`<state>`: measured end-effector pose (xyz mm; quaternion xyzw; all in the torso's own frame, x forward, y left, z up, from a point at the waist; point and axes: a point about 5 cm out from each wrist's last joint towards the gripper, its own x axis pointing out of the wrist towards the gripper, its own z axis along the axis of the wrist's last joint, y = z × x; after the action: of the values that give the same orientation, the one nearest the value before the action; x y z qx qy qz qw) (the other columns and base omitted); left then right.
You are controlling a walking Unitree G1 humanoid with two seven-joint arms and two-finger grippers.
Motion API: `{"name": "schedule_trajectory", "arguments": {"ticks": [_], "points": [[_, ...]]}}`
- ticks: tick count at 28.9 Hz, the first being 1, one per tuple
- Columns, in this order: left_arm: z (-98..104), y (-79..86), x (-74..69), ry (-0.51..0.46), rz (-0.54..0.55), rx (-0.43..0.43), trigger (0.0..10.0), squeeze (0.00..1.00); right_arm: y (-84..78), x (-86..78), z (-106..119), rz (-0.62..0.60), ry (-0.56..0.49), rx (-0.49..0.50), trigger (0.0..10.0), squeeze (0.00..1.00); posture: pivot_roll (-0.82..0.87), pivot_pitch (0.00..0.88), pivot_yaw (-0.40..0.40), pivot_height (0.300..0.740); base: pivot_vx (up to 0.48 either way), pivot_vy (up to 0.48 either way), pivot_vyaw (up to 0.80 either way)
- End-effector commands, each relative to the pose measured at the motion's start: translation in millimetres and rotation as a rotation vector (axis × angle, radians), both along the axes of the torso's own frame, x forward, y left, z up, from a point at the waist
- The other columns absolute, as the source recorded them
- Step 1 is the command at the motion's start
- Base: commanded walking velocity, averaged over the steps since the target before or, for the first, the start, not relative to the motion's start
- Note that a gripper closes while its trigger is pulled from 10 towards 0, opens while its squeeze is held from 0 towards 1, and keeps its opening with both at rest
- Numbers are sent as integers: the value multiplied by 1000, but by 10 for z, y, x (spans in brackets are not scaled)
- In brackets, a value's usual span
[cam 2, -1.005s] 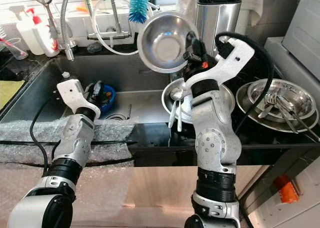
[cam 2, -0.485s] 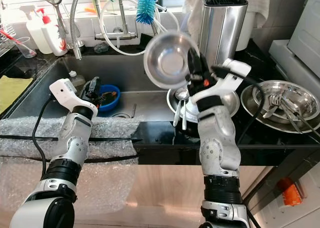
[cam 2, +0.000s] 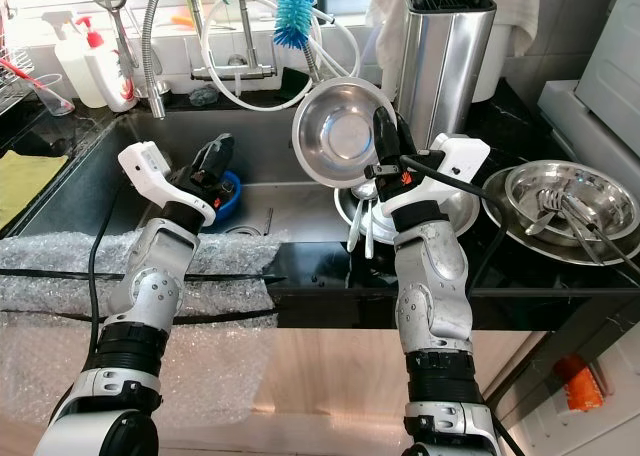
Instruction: Kitchen organization
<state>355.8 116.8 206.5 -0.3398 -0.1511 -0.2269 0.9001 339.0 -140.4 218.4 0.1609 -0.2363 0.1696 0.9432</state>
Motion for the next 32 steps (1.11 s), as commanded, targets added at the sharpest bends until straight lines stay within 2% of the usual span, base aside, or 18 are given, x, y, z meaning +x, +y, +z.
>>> {"name": "schedule_trajectory", "arguments": {"ticks": [1, 3, 8, 9, 10, 16, 21, 23, 25, 32], "points": [[24, 16, -25, -10, -15, 2, 10000, 1000, 58, 20, 67, 18, -28, -7, 10000, 0, -21, 0, 99, 740, 0, 0, 0], [50, -76, -63, -21, -82, -19, 10000, 1000, 81, 30, 97, 20, -31, 2, 10000, 0, -24, 0, 99, 740, 0, 0, 0], [87, -113, -92, -33, -115, -20, 10000, 1000, 133, 37, 108, 25, -26, 8, 10000, 0, -21, 15, 97, 740, 0, 0, 0], [99, -116, -104, -37, -119, -24, 10000, 576, 139, 34, 109, 27, -28, 11, 10000, 0, -19, 17, 96, 740, 0, 0, 0], [102, -125, -116, -39, -129, -20, 10000, 0, 144, 34, 109, 29, -28, 12, 10000, 0, -17, 18, 95, 740, 0, 0, 0], [149, -157, -166, -60, -184, -49, 10000, 0, 154, 37, 120, 30, -28, 18, 10000, 0, -16, 23, 93, 740, 0, 0, 0], [182, -223, -208, -80, -240, -37, 10000, 0, 158, 42, 123, 31, -26, 18, 10000, 0, -15, 24, 93, 740, 0, 0, 0], [187, -330, -276, -98, -322, 0, 10000, 0, 166, 43, 116, 31, -21, 17, 10000, 0, -15, 23, 94, 740, 0, 0, 0], [181, -372, -300, -99, -350, 11, 10000, 0, 170, 43, 113, 31, -19, 18, 10000, 0, -15, 23, 94, 740, 0, 0, 0], [129, -399, -286, -72, -340, 43, 10000, 0, 180, 37, 114, 32, -19, 21, 10000, 0, -17, 23, 95, 740, 0, 0, 0]]}}
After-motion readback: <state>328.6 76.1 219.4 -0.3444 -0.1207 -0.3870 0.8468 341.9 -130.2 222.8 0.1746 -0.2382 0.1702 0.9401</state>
